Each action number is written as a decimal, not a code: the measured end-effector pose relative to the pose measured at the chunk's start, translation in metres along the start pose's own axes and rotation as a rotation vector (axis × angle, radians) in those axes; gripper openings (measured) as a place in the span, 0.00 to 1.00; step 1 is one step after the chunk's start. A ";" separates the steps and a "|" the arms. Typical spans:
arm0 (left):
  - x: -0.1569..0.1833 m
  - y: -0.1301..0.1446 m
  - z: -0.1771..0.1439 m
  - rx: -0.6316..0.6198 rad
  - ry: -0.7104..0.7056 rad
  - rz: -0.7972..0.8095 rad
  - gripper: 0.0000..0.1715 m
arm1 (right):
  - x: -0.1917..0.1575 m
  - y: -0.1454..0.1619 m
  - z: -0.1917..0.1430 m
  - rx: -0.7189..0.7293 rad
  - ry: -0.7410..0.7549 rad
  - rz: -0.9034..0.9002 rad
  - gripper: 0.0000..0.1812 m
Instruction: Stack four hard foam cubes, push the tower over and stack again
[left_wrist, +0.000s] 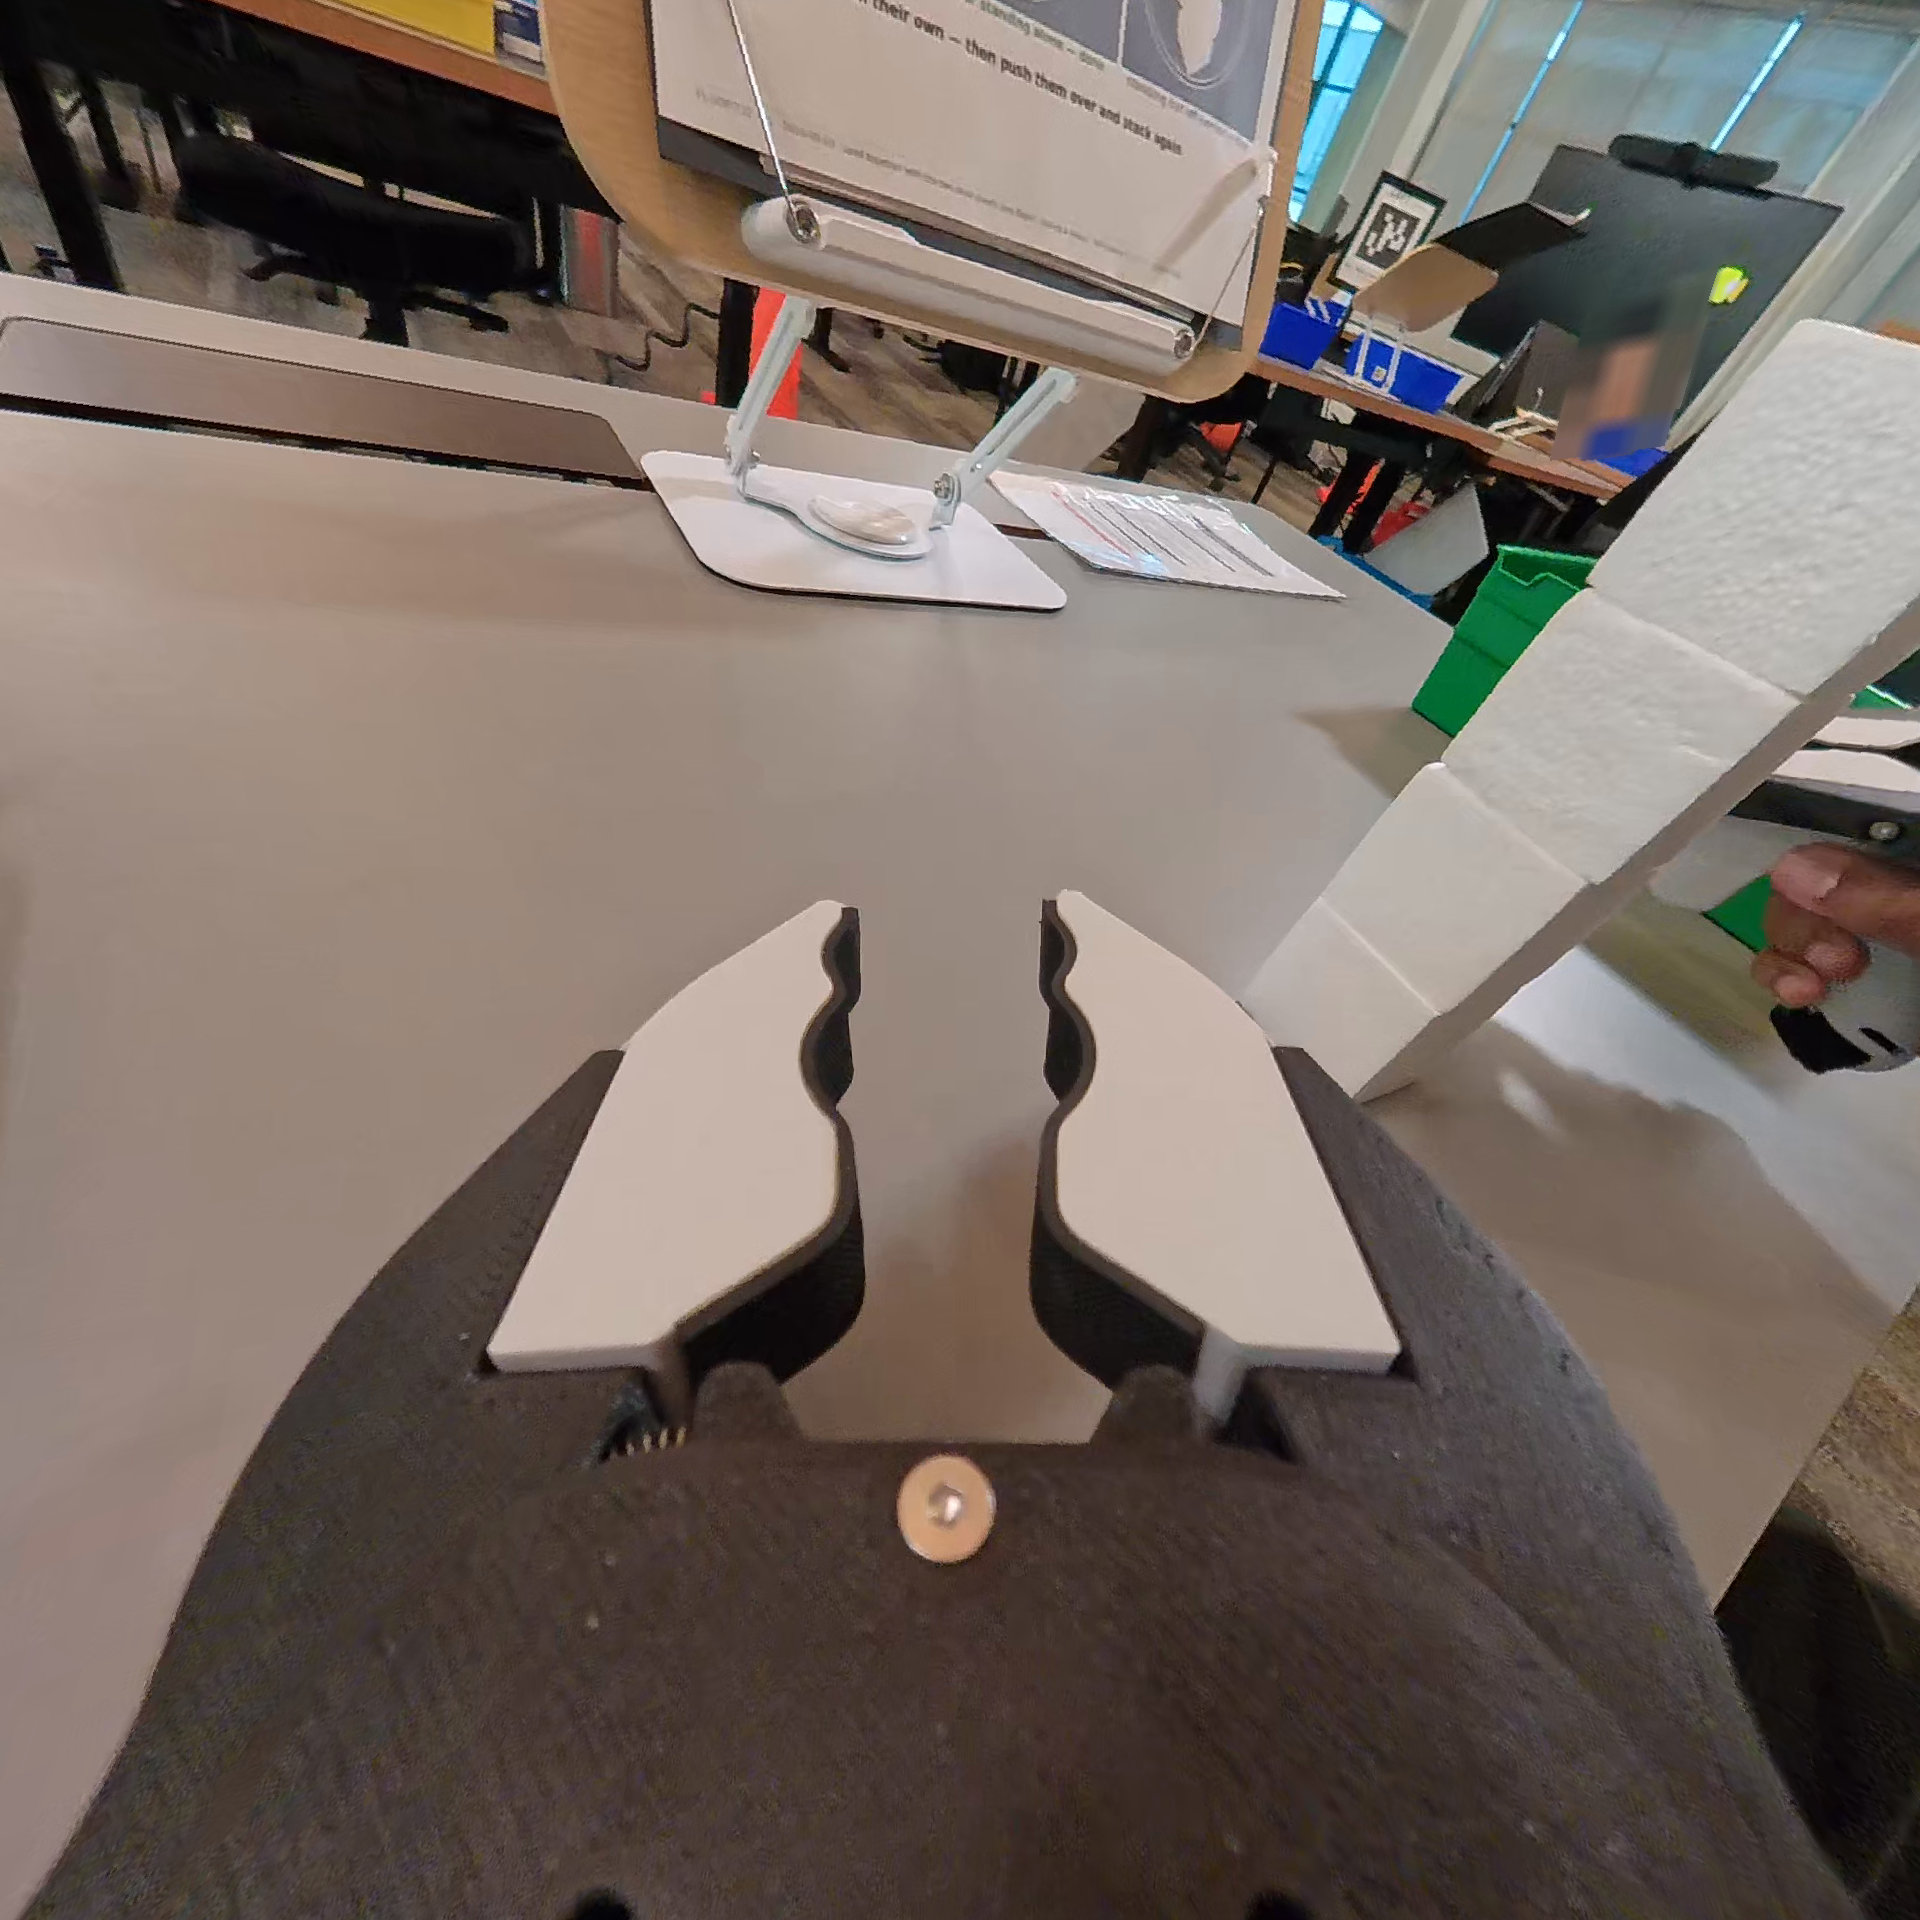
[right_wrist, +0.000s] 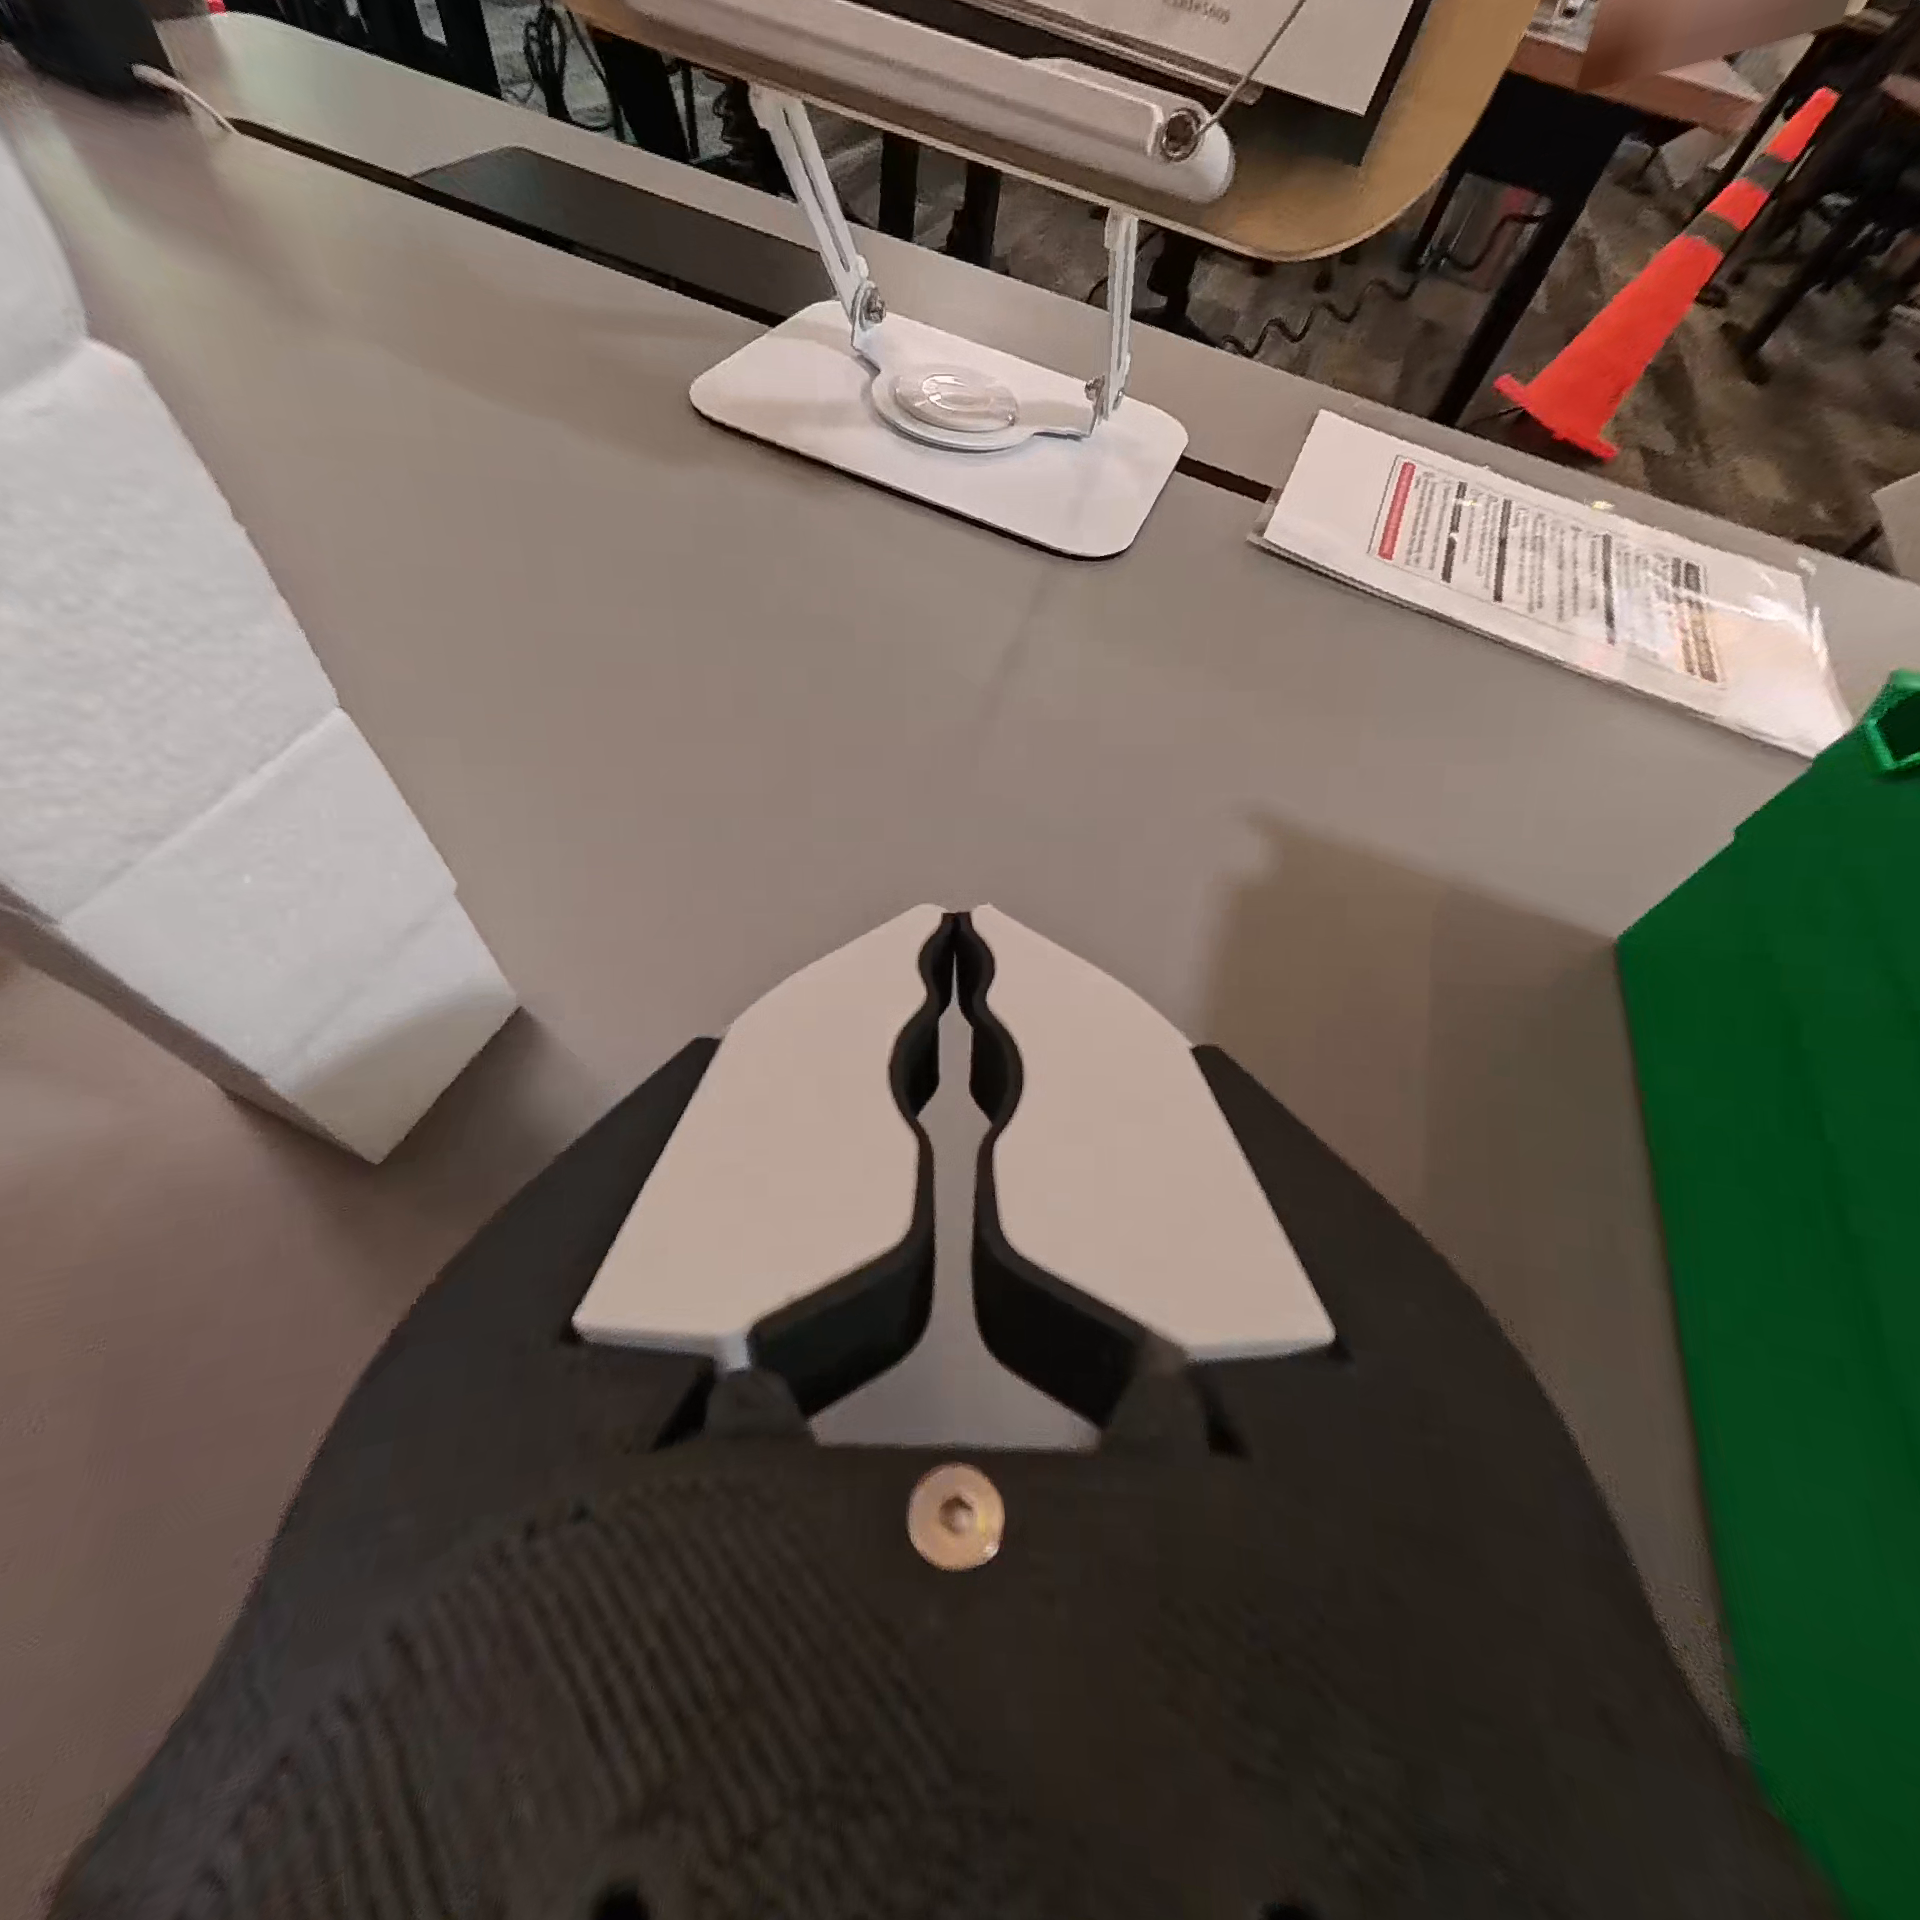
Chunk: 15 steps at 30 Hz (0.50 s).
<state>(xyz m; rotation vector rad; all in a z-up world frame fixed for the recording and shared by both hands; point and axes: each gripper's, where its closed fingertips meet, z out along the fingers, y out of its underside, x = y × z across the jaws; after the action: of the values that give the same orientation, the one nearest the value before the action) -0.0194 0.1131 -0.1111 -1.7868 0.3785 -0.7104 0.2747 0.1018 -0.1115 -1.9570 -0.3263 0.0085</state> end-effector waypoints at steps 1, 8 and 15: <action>0.000 0.000 0.000 -0.002 0.001 0.002 0.20 | 0.001 0.000 -0.001 -0.002 -0.001 0.032 0.00; 0.003 0.006 0.006 -0.058 0.039 -0.011 0.20 | 0.010 0.014 -0.007 -0.119 0.051 -0.036 0.00; -0.001 0.013 0.012 -0.118 0.053 -0.071 0.14 | 0.002 0.007 -0.007 -0.057 0.075 -0.025 0.00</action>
<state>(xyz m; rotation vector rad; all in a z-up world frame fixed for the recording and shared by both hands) -0.0112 0.1182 -0.1264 -1.9030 0.4007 -0.8003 0.2793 0.0935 -0.1148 -2.0042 -0.3048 -0.0909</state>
